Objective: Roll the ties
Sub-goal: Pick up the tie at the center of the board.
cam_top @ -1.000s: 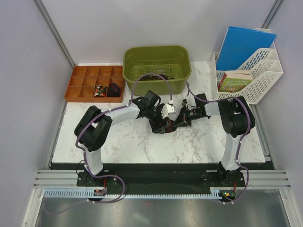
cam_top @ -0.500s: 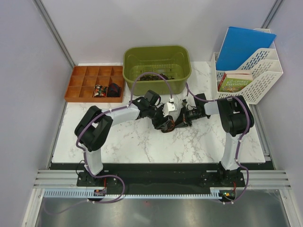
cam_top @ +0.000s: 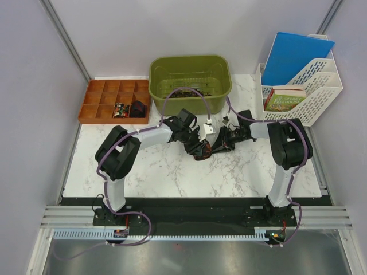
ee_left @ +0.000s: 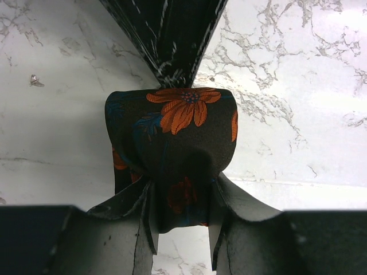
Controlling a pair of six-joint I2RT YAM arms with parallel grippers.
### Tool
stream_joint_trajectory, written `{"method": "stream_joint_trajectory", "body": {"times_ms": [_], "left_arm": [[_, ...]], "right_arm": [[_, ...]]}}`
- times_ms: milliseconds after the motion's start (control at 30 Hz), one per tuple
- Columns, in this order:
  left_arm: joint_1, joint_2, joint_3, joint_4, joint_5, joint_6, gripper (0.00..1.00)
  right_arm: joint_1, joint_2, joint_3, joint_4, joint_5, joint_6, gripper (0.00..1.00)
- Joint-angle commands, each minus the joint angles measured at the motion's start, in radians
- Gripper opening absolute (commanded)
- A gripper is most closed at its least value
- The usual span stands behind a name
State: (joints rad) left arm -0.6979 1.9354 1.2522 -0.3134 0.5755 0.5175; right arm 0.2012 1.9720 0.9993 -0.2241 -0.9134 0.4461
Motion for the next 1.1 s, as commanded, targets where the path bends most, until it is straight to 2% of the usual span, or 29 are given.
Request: {"method": "stream_joint_trajectory", "body": {"times_ms": [0,67,200,333,367,433,467,533,633,700,800,867,1067], "left_arm": [[-0.003,0.036,0.016,-0.059,-0.063,-0.046,0.15],[-0.005,0.031,0.012,-0.058,-0.062,-0.048,0.14],[-0.006,0.034,0.019,-0.07,-0.08,-0.066,0.12],[-0.009,0.039,0.027,-0.084,-0.092,-0.074,0.1],[-0.009,0.042,0.027,-0.085,-0.094,-0.074,0.1],[-0.009,0.043,0.027,-0.085,-0.094,-0.079,0.1],[-0.011,0.043,0.03,-0.085,-0.095,-0.08,0.1],[-0.009,0.045,0.03,-0.084,-0.089,-0.08,0.1],[-0.011,0.045,0.029,-0.085,-0.089,-0.08,0.09],[-0.009,0.046,0.029,-0.085,-0.089,-0.082,0.09],[-0.011,0.051,0.033,-0.085,-0.092,-0.083,0.09],[-0.011,0.051,0.033,-0.085,-0.092,-0.083,0.09],[-0.012,0.057,0.038,-0.087,-0.097,-0.083,0.08]], "right_arm": [[-0.02,-0.119,0.005,-0.01,0.057,-0.069,0.35],[-0.025,-0.13,0.007,-0.032,0.067,-0.086,0.41],[-0.023,-0.11,0.024,-0.095,0.056,-0.057,0.44],[-0.022,-0.221,0.007,-0.066,0.116,-0.07,0.49],[-0.022,-0.245,-0.002,-0.063,0.14,-0.107,0.56],[-0.023,-0.306,-0.021,-0.058,0.191,-0.168,0.61],[-0.025,-0.318,-0.03,-0.06,0.203,-0.226,0.61],[-0.025,-0.328,-0.033,-0.063,0.214,-0.242,0.61],[-0.023,-0.248,0.015,-0.147,0.196,-0.183,0.62],[-0.022,-0.205,0.007,-0.155,0.215,-0.074,0.64],[-0.016,-0.162,-0.008,-0.124,0.193,0.021,0.93],[-0.014,-0.151,-0.027,-0.065,0.177,0.054,0.98],[0.018,-0.087,-0.027,-0.006,0.16,0.103,0.98]]}}
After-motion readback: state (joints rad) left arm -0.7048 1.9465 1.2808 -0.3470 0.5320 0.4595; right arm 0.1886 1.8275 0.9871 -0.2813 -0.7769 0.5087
